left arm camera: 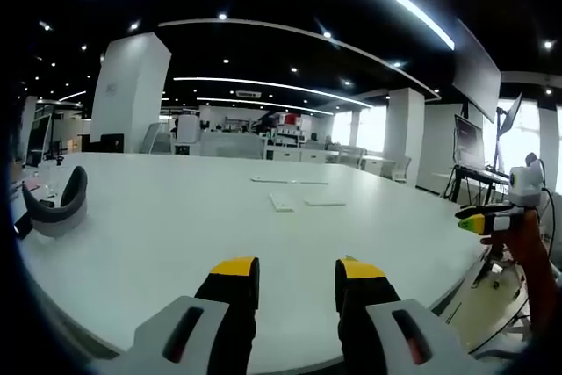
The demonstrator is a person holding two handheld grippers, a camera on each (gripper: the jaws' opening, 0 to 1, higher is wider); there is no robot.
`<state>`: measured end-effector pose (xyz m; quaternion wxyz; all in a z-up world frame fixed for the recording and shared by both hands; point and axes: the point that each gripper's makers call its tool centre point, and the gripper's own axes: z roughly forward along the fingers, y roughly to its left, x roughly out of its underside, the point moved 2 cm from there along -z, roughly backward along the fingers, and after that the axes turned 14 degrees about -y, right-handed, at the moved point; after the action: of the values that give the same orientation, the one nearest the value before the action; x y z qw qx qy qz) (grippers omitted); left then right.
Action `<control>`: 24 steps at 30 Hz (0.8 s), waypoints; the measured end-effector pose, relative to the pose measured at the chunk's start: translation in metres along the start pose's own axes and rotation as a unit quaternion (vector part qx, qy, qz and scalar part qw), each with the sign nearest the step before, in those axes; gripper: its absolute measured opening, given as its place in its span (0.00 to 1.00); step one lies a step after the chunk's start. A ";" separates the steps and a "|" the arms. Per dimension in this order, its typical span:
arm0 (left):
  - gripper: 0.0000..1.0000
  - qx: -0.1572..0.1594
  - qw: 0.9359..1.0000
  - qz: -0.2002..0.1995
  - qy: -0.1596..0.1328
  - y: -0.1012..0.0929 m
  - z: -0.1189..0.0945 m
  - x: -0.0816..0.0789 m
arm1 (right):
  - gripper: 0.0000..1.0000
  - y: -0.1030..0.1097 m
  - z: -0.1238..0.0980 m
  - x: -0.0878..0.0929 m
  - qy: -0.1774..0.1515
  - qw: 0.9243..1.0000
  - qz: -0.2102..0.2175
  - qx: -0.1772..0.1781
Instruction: Locate the socket holder cover, grip the socket holder cover, clip it into the socket holder slot.
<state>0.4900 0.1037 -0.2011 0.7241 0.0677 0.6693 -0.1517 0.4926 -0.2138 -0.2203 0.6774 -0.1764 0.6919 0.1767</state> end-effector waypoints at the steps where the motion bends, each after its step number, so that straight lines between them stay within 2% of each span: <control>1: 0.35 0.000 1.000 0.001 0.000 0.000 0.000 0.000 | 0.41 -0.001 0.001 -0.001 0.000 1.000 -0.001 0.000; 7: 0.35 0.001 1.000 0.002 -0.002 0.002 -0.001 -0.005 | 0.42 -0.005 0.002 -0.006 -0.003 1.000 -0.003 0.001; 8: 0.35 0.001 1.000 0.004 -0.002 -0.004 -0.005 -0.002 | 0.42 -0.006 0.001 -0.007 -0.004 1.000 -0.003 0.001; 13: 0.35 0.003 1.000 0.002 0.000 -0.006 -0.002 -0.001 | 0.42 -0.012 -0.003 -0.008 -0.011 1.000 -0.002 0.005; 15: 0.35 0.006 1.000 -0.001 0.000 -0.013 -0.005 0.002 | 0.42 -0.013 -0.003 -0.007 -0.011 1.000 -0.001 0.006; 24: 0.34 0.005 1.000 0.007 0.000 -0.019 -0.011 0.004 | 0.43 -0.007 -0.006 -0.007 -0.015 1.000 -0.002 0.002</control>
<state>0.4736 0.0888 -0.2042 0.7251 0.0755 0.6679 -0.1500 0.4910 -0.2227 -0.2131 0.6887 -0.1741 0.6813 0.1767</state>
